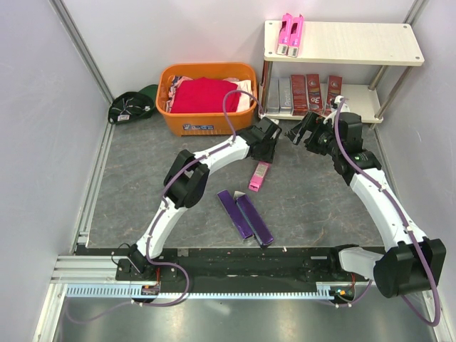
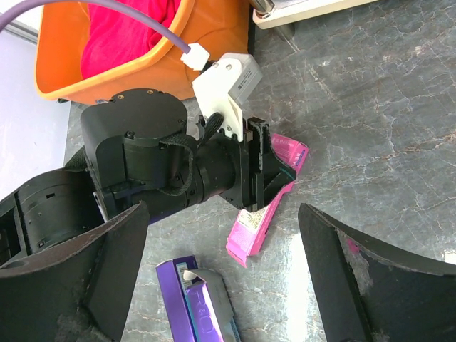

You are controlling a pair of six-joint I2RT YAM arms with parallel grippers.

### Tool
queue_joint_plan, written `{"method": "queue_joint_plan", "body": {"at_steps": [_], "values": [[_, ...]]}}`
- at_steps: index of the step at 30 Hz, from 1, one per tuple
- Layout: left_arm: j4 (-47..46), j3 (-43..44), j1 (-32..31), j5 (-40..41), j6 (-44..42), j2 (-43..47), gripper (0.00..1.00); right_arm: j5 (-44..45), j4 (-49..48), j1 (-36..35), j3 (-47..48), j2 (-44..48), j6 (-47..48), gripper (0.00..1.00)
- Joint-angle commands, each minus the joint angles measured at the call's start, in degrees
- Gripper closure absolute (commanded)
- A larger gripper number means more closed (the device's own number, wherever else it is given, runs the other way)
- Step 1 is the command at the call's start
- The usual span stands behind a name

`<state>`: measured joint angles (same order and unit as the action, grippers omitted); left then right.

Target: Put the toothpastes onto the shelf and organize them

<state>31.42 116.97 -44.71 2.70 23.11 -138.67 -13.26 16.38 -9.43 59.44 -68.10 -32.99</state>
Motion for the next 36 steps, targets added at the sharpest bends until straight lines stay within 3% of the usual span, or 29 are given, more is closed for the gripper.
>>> {"method": "queue_joint_plan", "body": {"at_steps": [1, 10, 15, 22, 25, 36], "values": [[0.84, 1.07, -0.20, 0.03, -1.40, 1.99, 0.64, -0.19, -1.35, -0.32, 0.06, 0.24, 0.30, 0.06], [-1.36, -3.41, 1.02, -1.20, -0.79, 15.09, 0.65, -0.89, -1.35, -0.32, 0.68, 0.86, 0.47, 0.05], [-4.87, -8.06, 3.92, -8.13, 3.24, 20.71, 0.65, -0.37, -1.44, -1.64, 0.85, 1.30, 0.47, 0.05], [-27.70, -32.01, 14.10, -26.94, 20.46, 31.70, 0.64, 2.35, -3.28, -7.87, 0.68, 0.34, -1.02, 0.04], [-36.24, -39.24, 16.57, -27.57, 26.53, 35.66, 0.64, 3.94, -4.95, -12.44, 0.68, -1.16, -2.34, 0.05], [-36.87, -42.00, 17.20, -25.99, 27.07, 39.79, 0.64, 9.47, -9.87, -25.28, 2.35, -9.59, -5.06, 0.09]]}}
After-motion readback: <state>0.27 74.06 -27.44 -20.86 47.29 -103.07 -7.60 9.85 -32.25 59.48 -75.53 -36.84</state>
